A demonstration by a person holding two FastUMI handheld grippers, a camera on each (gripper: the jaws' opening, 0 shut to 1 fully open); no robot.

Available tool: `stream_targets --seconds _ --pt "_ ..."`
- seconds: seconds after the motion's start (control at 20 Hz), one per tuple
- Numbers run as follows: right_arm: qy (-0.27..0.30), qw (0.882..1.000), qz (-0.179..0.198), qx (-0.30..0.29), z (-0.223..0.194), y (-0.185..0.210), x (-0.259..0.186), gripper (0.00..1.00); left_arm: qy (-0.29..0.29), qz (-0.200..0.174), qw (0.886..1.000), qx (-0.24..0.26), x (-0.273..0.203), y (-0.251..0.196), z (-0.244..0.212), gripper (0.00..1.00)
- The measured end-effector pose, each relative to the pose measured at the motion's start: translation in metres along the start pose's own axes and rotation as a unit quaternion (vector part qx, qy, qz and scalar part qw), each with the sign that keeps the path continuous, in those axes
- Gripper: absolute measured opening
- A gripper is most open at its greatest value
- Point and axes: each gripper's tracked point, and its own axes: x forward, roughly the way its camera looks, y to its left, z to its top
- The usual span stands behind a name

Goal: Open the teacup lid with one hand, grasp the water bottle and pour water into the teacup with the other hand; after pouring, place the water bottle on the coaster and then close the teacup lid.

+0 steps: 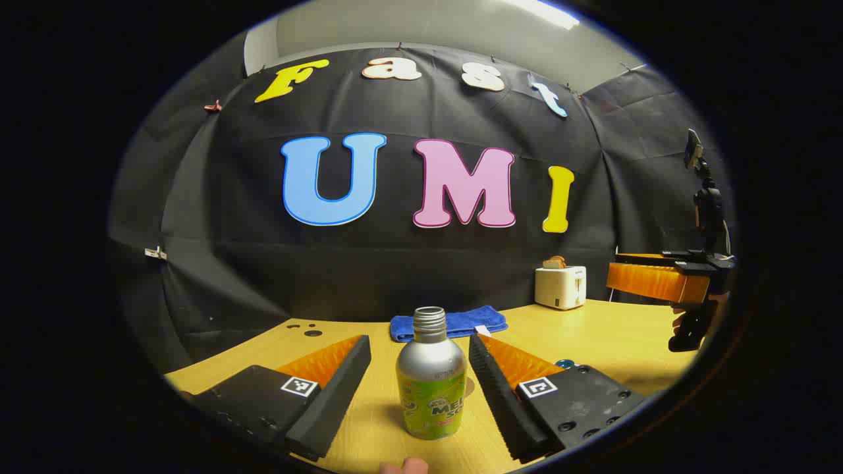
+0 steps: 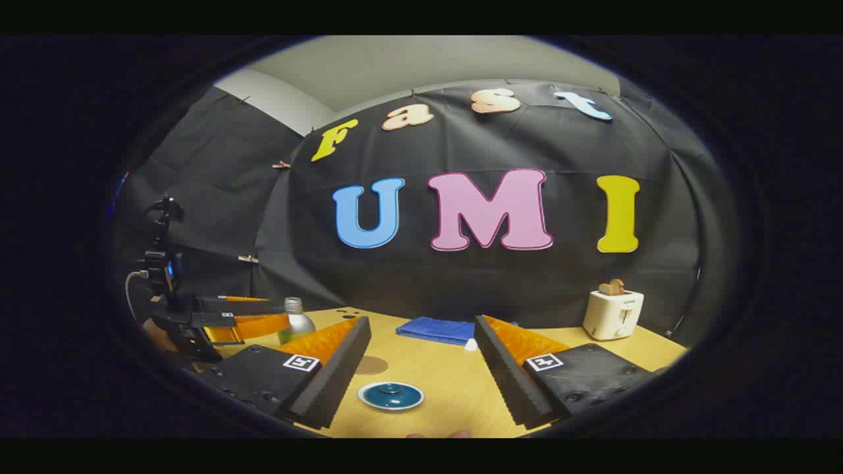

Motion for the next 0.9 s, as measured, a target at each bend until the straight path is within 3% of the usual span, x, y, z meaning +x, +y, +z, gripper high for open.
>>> stream_targets --seconds 0.9 --pt "0.008 1.000 0.010 0.000 -0.0080 -0.0016 0.0004 0.98 0.007 -0.005 1.000 -0.004 -0.0064 0.0001 0.0034 0.95"
